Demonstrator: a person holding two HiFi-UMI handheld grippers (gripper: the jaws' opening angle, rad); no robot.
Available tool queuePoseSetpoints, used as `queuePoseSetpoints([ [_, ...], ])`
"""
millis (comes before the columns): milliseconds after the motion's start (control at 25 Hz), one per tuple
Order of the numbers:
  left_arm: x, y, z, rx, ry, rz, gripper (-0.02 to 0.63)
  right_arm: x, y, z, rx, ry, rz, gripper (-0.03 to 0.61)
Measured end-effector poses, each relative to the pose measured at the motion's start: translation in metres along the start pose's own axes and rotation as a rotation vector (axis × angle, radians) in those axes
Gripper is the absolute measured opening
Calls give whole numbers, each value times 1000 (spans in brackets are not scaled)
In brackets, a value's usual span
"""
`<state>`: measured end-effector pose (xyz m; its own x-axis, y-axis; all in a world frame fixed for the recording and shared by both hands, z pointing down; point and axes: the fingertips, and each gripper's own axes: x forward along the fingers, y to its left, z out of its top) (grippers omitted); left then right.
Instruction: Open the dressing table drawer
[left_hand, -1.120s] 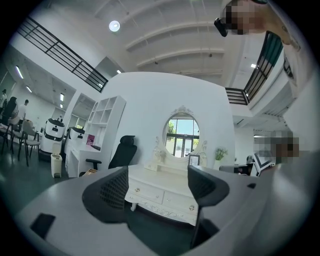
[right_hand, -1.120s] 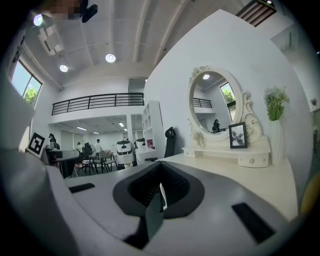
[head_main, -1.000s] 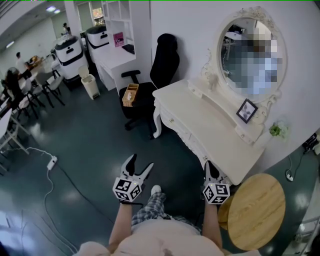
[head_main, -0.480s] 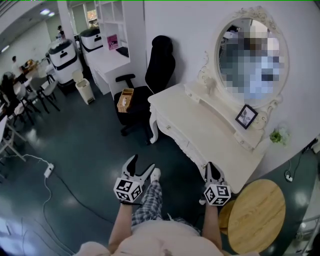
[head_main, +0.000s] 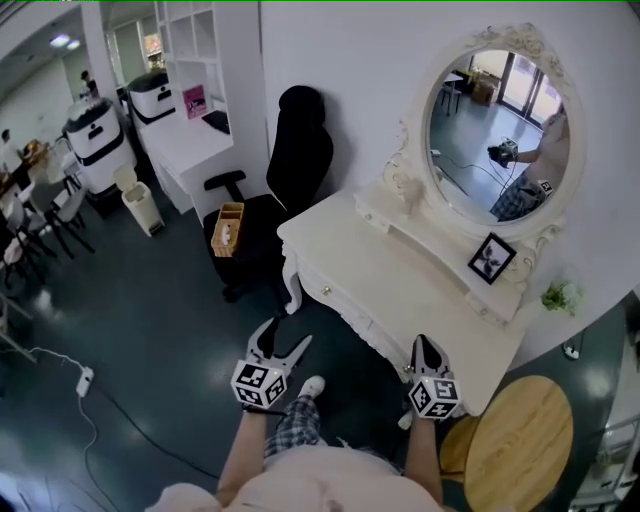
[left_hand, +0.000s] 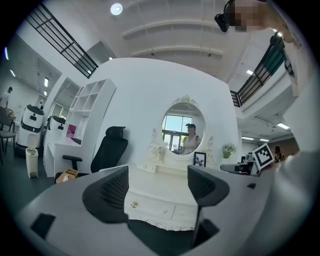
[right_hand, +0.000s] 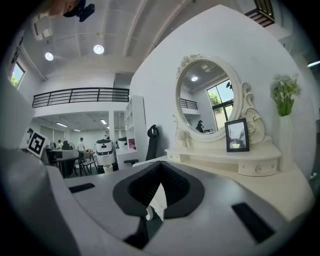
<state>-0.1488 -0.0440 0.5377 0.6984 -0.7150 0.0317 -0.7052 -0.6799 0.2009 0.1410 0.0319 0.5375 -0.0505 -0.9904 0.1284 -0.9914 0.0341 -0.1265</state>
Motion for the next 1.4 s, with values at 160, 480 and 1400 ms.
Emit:
queuePoseSetpoints([
  [160, 46, 28, 19, 8, 15, -52, 357, 37, -5, 18, 6, -9, -50, 15],
  [480, 123, 58, 35, 3, 41, -147, 357, 92, -10, 40, -3, -9, -112, 15],
  [1400, 332, -17, 20, 63, 168, -611, 357, 96, -110, 49, 94, -102, -528, 15],
])
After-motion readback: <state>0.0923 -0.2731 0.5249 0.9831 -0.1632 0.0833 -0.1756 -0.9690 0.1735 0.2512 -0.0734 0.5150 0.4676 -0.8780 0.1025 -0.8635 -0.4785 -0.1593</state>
